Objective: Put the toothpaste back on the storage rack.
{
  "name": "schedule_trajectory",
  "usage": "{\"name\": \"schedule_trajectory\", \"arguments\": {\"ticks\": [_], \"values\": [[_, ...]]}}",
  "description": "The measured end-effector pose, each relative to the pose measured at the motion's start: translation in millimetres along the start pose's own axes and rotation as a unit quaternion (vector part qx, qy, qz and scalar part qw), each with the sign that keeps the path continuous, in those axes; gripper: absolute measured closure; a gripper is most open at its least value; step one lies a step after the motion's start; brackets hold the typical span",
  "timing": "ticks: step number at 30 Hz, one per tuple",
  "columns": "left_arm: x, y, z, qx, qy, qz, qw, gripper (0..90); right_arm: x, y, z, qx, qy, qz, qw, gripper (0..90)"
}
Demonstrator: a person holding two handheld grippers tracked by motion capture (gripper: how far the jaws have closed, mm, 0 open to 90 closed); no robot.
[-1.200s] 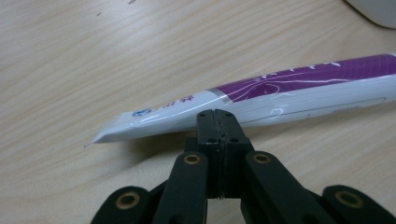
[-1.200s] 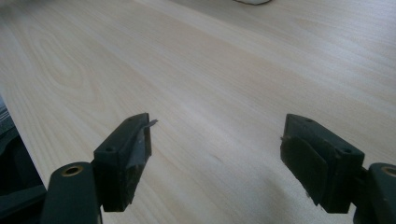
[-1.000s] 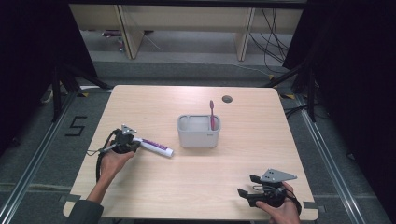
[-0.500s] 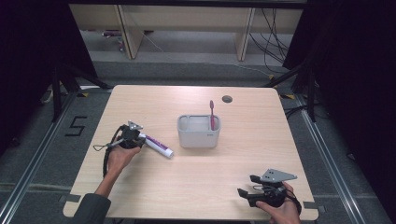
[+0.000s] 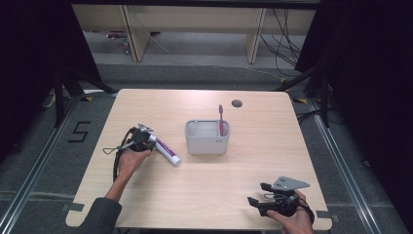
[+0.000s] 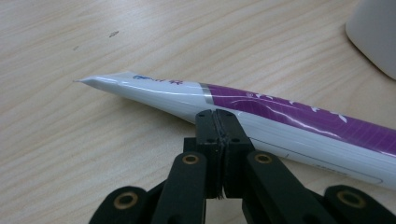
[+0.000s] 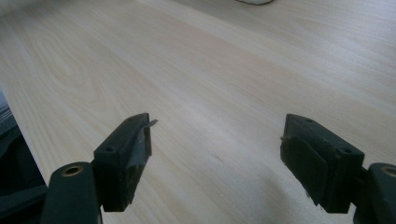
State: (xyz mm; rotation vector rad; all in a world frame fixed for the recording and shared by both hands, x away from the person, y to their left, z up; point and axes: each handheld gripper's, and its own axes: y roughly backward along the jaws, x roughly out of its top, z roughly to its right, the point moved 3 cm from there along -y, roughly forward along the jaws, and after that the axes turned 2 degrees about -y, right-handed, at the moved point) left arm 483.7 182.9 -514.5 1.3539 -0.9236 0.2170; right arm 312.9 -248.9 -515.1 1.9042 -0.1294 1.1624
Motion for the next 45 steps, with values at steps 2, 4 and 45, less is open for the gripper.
{"name": "schedule_trajectory", "arguments": {"ticks": [2,4,45], "values": [[1.8,-0.4,0.9,0.0,-0.003,-0.009,1.0,88.1,0.2,0.6,0.9,-0.005,0.005,0.001,1.0,25.4],[3.3,-2.4,2.3,-0.002,-0.002,-0.006,1.0,88.0,0.2,0.7,1.1,-0.005,0.005,0.001,1.0,25.4],[27.8,8.9,22.2,-0.002,0.054,-0.025,0.9982,39.2,-0.4,-0.8,-1.4,0.002,-0.003,-0.002,1.0,25.4]]}}
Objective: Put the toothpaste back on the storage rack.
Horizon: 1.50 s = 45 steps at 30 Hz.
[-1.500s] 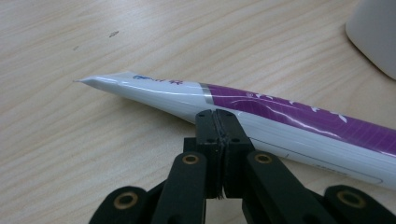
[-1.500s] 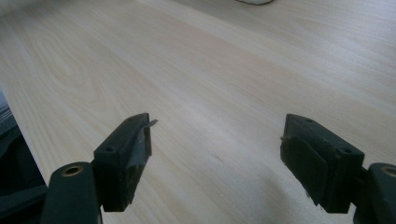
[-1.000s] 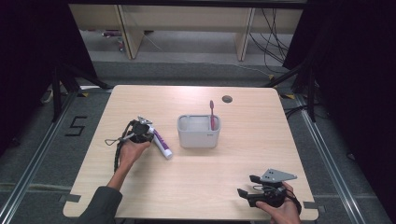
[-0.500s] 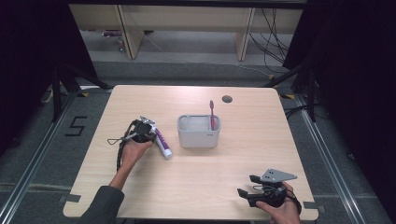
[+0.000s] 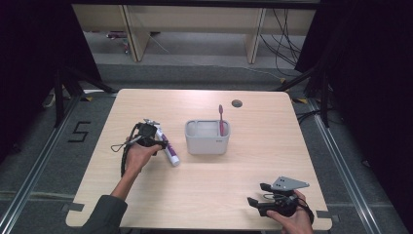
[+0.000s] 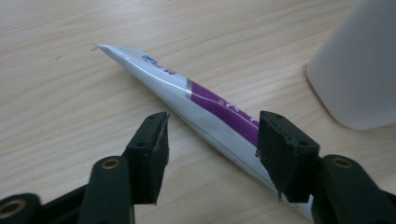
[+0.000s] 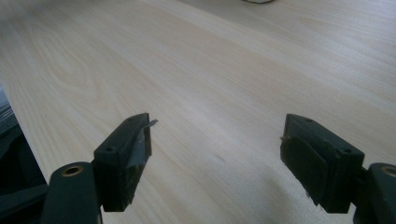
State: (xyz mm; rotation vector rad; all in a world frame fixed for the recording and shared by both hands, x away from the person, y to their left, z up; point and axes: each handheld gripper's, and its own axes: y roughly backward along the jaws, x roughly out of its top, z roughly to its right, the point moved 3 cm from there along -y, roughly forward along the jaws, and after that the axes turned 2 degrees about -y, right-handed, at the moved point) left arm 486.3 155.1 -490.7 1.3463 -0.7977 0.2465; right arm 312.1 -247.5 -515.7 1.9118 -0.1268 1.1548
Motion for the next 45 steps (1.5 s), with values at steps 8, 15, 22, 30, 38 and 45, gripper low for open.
{"name": "schedule_trajectory", "arguments": {"ticks": [8,15,22,30,38,45], "values": [[4.0,-7.4,9.0,0.001,0.013,-0.022,0.9997,31.5,-0.2,-0.3,-0.2,0.0,0.001,-0.004,1.0,25.4],[5.7,-16.0,14.4,0.007,0.017,-0.034,0.9993,28.4,0.2,0.0,0.7,0.001,0.009,-0.004,0.9999,25.3],[4.2,-24.5,15.7,0.013,0.016,-0.049,0.9986,27.3,0.3,0.0,0.5,0.001,0.009,-0.004,1.0,25.4],[2.7,-26.9,16.9,0.011,0.001,-0.058,0.9983,29.7,0.3,0.0,0.1,0.006,0.005,-0.007,0.9999,25.3],[-1.0,-25.5,13.5,0.011,-0.012,-0.072,0.9973,33.9,0.3,0.0,0.5,0.002,0.009,-0.004,0.9999,25.4],[-4.2,-23.9,8.1,0.013,-0.025,-0.083,0.9962,40.9,0.5,-0.2,0.0,0.005,0.008,-0.002,1.0,25.4]]}}
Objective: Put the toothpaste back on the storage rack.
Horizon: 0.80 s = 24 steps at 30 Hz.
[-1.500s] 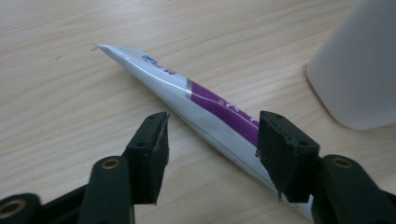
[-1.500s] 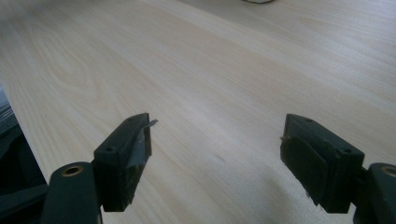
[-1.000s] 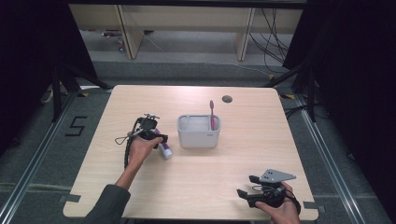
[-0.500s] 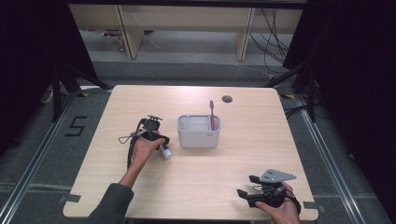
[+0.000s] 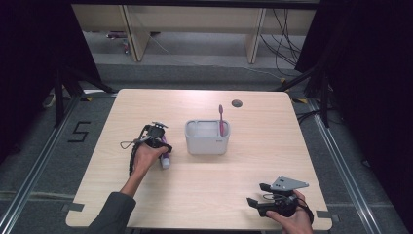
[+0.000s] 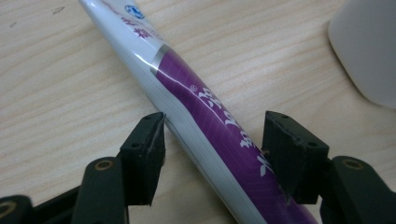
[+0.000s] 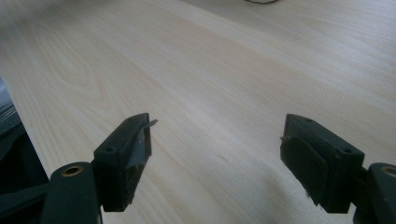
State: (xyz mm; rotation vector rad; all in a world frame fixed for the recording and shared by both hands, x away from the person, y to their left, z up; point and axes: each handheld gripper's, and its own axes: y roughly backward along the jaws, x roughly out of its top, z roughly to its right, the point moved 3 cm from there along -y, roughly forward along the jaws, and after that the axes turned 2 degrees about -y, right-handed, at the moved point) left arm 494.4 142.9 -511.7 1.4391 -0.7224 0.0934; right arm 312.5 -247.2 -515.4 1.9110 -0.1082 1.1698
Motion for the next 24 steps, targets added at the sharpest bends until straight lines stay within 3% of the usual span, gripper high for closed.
{"name": "schedule_trajectory", "arguments": {"ticks": [12,24], "values": [[-4.5,0.6,-10.5,-0.009,-0.009,-0.018,0.9997,51.4,-0.1,0.2,0.0,-0.003,0.0,-0.001,1.0,25.4],[-3.7,-2.8,-17.1,-0.004,-0.012,-0.031,0.9994,58.0,-0.2,-0.5,0.1,0.0,-0.002,0.001,1.0,25.4]]}}
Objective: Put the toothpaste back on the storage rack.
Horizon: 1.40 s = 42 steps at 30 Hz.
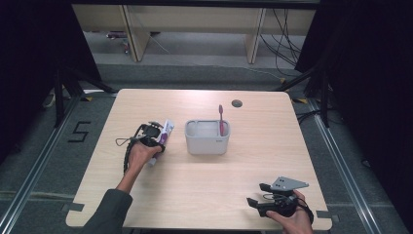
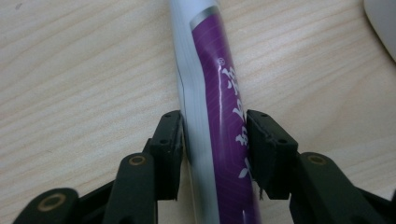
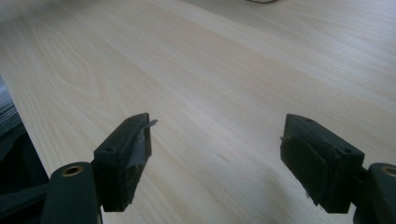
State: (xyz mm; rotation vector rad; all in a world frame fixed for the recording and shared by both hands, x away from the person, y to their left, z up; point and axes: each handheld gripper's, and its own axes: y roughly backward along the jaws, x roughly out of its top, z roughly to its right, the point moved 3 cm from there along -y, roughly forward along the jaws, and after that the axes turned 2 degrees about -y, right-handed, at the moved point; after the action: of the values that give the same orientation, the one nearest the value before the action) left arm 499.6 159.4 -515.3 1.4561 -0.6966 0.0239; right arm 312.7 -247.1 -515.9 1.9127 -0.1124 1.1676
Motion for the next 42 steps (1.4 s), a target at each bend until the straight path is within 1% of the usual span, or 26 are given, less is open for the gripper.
{"name": "schedule_trajectory", "arguments": {"ticks": [2,3,4,5,7,8,10,11,12,14,15,16,17,18,19,23,24,27,29,33,35,36,39,41,42], "values": [[-0.1,-0.4,-0.5,-0.002,0.006,0.001,1.0,59.0,0.0,0.0,-0.1,0.0,0.0,0.0,1.0,25.4],[0.2,-0.3,-1.4,-0.002,0.002,0.0,1.0,59.8,0.0,0.8,0.0,-0.003,0.001,-0.003,1.0,25.4],[0.4,-0.1,-2.6,-0.001,-0.007,-0.003,1.0,60.5,0.0,0.3,-0.1,-0.002,0.0,0.0,1.0,25.4],[0.7,0.3,-2.7,0.001,-0.011,-0.007,0.9999,61.0,0.0,0.6,0.0,-0.002,0.001,-0.002,1.0,25.4],[1.4,-0.3,-2.1,0.003,-0.014,-0.007,0.9999,61.4,0.0,0.6,0.1,-0.001,0.001,-0.003,1.0,25.4],[2.1,0.2,-2.1,0.007,-0.02,-0.012,0.9997,61.7,0.1,0.7,0.1,0.0,0.001,-0.003,1.0,25.4],[2.8,0.6,-0.5,0.008,-0.025,-0.022,0.9994,62.6,0.1,0.8,0.1,0.0,0.0,-0.003,1.0,25.4],[3.3,0.5,-0.9,0.009,-0.034,-0.023,0.9991,62.9,0.1,0.8,0.1,0.0,0.001,-0.003,1.0,25.4],[3.5,0.8,-0.8,0.01,-0.037,-0.026,0.9989,63.4,0.1,0.8,0.1,0.0,0.001,-0.003,1.0,25.4],[3.5,1.2,-1.2,0.008,-0.041,-0.029,0.9987,64.0,0.2,0.8,0.1,0.0,0.001,-0.003,1.0,25.4],[3.7,1.8,-1.7,0.006,-0.048,-0.034,0.9982,64.3,0.2,0.8,0.2,0.0,0.001,-0.003,1.0,25.4],[3.7,1.9,-1.4,0.005,-0.05,-0.035,0.9981,64.7,0.0,1.1,-0.3,-0.001,-0.004,-0.004,1.0,25.4],[3.5,2.2,-0.8,0.004,-0.049,-0.037,0.9981,65.1,-0.5,1.6,-2.3,-0.001,-0.016,-0.008,0.9998,25.4],[3.2,2.7,-0.1,0.003,-0.05,-0.041,0.9979,65.5,-0.3,1.3,-1.4,0.0,-0.009,-0.006,0.9999,25.4],[3.4,2.9,-0.4,0.004,-0.057,-0.043,0.9974,66.0,-0.2,1.1,-1.0,-0.001,-0.006,-0.006,1.0,25.4],[3.9,4.2,0.0,0.005,-0.073,-0.054,0.9959,67.4,-0.2,0.9,-1.1,-0.001,-0.005,-0.006,1.0,25.6],[3.7,4.5,1.2,0.005,-0.07,-0.056,0.996,68.0,-0.2,0.9,-1.0,-0.002,-0.005,-0.005,1.0,25.6],[3.7,4.7,0.8,0.007,-0.088,-0.055,0.9945,69.0,-0.2,1.0,-1.0,-0.001,-0.006,-0.006,1.0,25.6],[3.5,5.2,0.7,0.009,-0.095,-0.056,0.9939,69.6,-0.2,1.1,-0.9,-0.001,-0.006,-0.006,1.0,25.8],[2.2,5.6,1.3,0.005,-0.095,-0.05,0.9942,70.4,-0.1,1.1,-0.8,-0.001,-0.006,-0.005,1.0,25.8],[1.4,6.0,0.5,0.003,-0.099,-0.048,0.994,70.7,-0.1,1.1,-0.8,-0.002,-0.006,-0.005,1.0,25.8],[0.5,6.0,1.0,0.001,-0.093,-0.044,0.9947,70.8,-0.2,1.2,-1.3,-0.001,-0.009,-0.006,0.9999,25.8],[-1.1,7.0,-0.9,-0.001,-0.094,-0.042,0.9947,71.0,-0.2,0.7,-0.8,-0.002,-0.009,-0.001,1.0,25.8],[-1.8,6.8,-0.8,-0.002,-0.087,-0.029,0.9958,71.1,-0.2,0.7,-0.7,-0.002,-0.008,-0.001,1.0,25.8],[-1.9,7.9,-1.0,-0.003,-0.085,-0.03,0.9959,71.1,-0.3,0.7,-1.1,-0.001,-0.012,-0.002,0.9999,25.8]]}}
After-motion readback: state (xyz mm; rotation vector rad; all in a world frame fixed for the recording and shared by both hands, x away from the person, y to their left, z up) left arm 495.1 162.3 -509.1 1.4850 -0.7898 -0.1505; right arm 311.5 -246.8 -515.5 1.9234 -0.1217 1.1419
